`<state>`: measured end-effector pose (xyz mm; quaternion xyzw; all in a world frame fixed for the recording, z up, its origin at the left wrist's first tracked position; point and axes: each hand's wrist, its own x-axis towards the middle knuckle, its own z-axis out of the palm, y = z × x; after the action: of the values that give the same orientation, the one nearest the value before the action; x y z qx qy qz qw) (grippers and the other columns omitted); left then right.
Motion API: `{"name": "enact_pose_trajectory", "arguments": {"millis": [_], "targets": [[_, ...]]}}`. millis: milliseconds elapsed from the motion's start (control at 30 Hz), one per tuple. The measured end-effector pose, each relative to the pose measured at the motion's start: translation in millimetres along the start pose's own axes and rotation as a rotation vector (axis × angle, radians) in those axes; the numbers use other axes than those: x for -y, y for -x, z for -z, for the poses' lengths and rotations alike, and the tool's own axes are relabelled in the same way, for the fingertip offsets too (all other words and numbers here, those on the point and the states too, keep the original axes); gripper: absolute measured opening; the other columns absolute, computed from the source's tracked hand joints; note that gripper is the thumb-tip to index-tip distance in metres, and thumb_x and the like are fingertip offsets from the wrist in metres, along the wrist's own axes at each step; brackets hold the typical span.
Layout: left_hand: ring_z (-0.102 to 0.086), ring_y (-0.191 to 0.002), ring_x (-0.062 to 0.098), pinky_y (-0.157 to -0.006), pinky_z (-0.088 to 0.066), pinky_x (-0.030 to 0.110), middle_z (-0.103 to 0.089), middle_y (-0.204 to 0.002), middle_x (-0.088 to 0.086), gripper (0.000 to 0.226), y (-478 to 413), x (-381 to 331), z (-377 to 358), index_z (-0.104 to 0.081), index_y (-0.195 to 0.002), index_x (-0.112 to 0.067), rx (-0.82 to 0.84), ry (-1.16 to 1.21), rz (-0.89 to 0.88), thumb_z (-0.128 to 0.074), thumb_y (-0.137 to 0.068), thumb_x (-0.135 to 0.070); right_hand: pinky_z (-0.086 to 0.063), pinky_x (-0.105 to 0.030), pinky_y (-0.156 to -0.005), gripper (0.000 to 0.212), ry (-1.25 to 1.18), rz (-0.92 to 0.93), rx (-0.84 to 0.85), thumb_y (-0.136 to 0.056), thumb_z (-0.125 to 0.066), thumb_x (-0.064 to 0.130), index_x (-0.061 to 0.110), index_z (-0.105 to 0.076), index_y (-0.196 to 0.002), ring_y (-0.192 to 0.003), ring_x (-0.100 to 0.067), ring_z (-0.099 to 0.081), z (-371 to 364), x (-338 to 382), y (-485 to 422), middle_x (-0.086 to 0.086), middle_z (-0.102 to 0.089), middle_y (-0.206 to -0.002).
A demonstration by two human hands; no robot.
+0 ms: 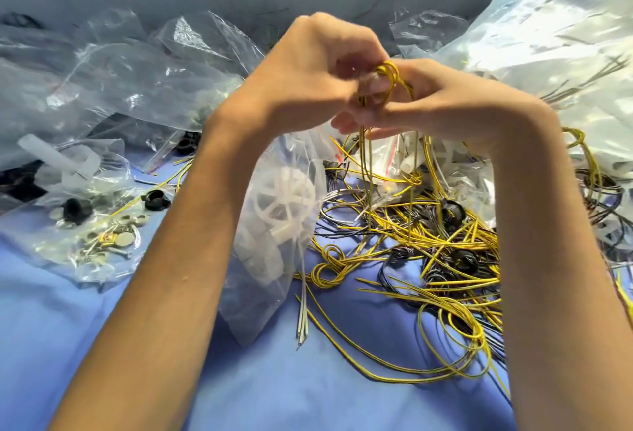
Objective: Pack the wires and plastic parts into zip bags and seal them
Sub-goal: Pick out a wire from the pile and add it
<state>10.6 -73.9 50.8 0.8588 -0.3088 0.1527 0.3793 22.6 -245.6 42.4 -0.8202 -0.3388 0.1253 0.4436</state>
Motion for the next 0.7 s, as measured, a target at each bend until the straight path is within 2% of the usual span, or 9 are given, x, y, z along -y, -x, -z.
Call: {"name": "enact_pose_trajectory", "arguments": {"millis": [67, 133, 200, 267, 333, 433, 533, 633, 700], "targets": [[-0.058, -0.068, 0.020, -0.063, -0.052, 0.043, -0.066, -0.078, 0.017, 0.006, 0, -1, 0, -0.068, -0.088, -0.005, -0.025, 0.008, 0.003, -0.062, -0.085, -0.005, -0.055, -0.033, -0.089, 0.020, -0.052, 0.032, 0.008, -0.086, -0.061, 0.026, 0.022, -0.057, -0.105, -0.094, -0.018, -0.071, 0, 0, 1, -0.006, -0.074, -0.096], [-0.057, -0.069, 0.014, -0.066, -0.052, 0.040, -0.063, -0.073, 0.007, 0.006, 0, -1, 0, -0.065, -0.086, -0.010, -0.036, 0.027, 0.011, -0.063, -0.085, -0.005, -0.056, -0.032, -0.083, 0.018, -0.061, 0.044, 0.009, -0.087, -0.060, 0.025, 0.020, -0.055, -0.103, -0.078, -0.020, -0.072, 2, -2, 2, -0.003, -0.072, -0.081], [-0.062, -0.067, 0.019, -0.067, -0.055, 0.040, -0.063, -0.071, 0.004, 0.008, 0, -2, 0, -0.063, -0.086, -0.013, -0.054, 0.038, 0.015, -0.064, -0.085, -0.006, -0.054, -0.038, -0.078, 0.015, -0.036, 0.041, -0.019, -0.088, -0.059, 0.024, 0.017, -0.054, -0.101, -0.061, -0.014, -0.063, 4, -3, 2, 0.003, -0.064, -0.066], [-0.065, -0.071, 0.027, -0.068, -0.055, 0.039, -0.065, -0.076, 0.010, 0.008, 1, -1, 1, -0.062, -0.087, -0.015, -0.070, 0.028, 0.014, -0.065, -0.085, -0.008, -0.056, -0.042, -0.080, 0.005, -0.039, 0.032, -0.047, -0.093, -0.055, 0.016, 0.012, -0.054, -0.098, -0.052, -0.008, -0.048, 6, -6, 1, 0.007, -0.052, -0.058], [-0.063, -0.070, 0.019, -0.066, -0.053, 0.028, -0.066, -0.078, 0.009, 0.009, 1, 1, 3, -0.061, -0.085, -0.015, -0.067, 0.009, 0.016, -0.066, -0.085, -0.007, -0.058, -0.033, -0.071, 0.008, -0.014, 0.023, -0.068, -0.097, -0.052, 0.015, 0.008, -0.055, -0.094, -0.051, -0.006, -0.039, 6, -7, 0, 0.010, -0.045, -0.056], [-0.060, -0.070, 0.004, -0.061, -0.047, 0.015, -0.065, -0.074, -0.001, 0.010, 3, 4, 8, -0.062, -0.083, -0.015, -0.044, -0.027, 0.032, -0.068, -0.084, -0.007, -0.044, -0.019, -0.051, 0.023, 0.017, 0.007, -0.101, -0.098, -0.051, 0.018, -0.002, -0.059, -0.104, -0.050, -0.006, -0.035, 6, -8, -1, 0.013, -0.042, -0.056], [-0.059, -0.069, 0.000, -0.063, -0.050, 0.019, -0.063, -0.073, -0.010, 0.009, 5, 7, 13, -0.064, -0.084, -0.017, -0.037, -0.050, 0.046, -0.070, -0.083, -0.010, -0.033, -0.014, -0.046, 0.027, 0.006, -0.008, -0.140, -0.097, -0.053, 0.022, -0.003, -0.060, -0.104, -0.050, -0.005, -0.033, 6, -7, -1, 0.011, -0.041, -0.057], [-0.059, -0.068, -0.001, -0.067, -0.052, 0.023, -0.063, -0.073, -0.010, 0.010, 6, 11, 18, -0.065, -0.084, -0.018, -0.058, -0.057, 0.057, -0.071, -0.082, -0.011, -0.032, -0.014, -0.047, 0.023, -0.017, 0.009, -0.154, -0.098, -0.051, 0.027, 0.006, -0.061, -0.094, -0.052, -0.006, -0.031, 6, -5, -1, 0.009, -0.040, -0.059], [-0.059, -0.068, -0.001, -0.066, -0.050, 0.021, -0.063, -0.074, -0.009, 0.010, 7, 13, 21, -0.065, -0.085, -0.019, -0.084, -0.055, 0.060, -0.071, -0.082, -0.013, -0.033, -0.016, -0.050, 0.034, -0.033, 0.014, -0.175, -0.100, -0.045, 0.031, 0.001, -0.060, -0.097, -0.055, -0.009, -0.029, 6, -4, -1, 0.006, -0.038, -0.062]]}}
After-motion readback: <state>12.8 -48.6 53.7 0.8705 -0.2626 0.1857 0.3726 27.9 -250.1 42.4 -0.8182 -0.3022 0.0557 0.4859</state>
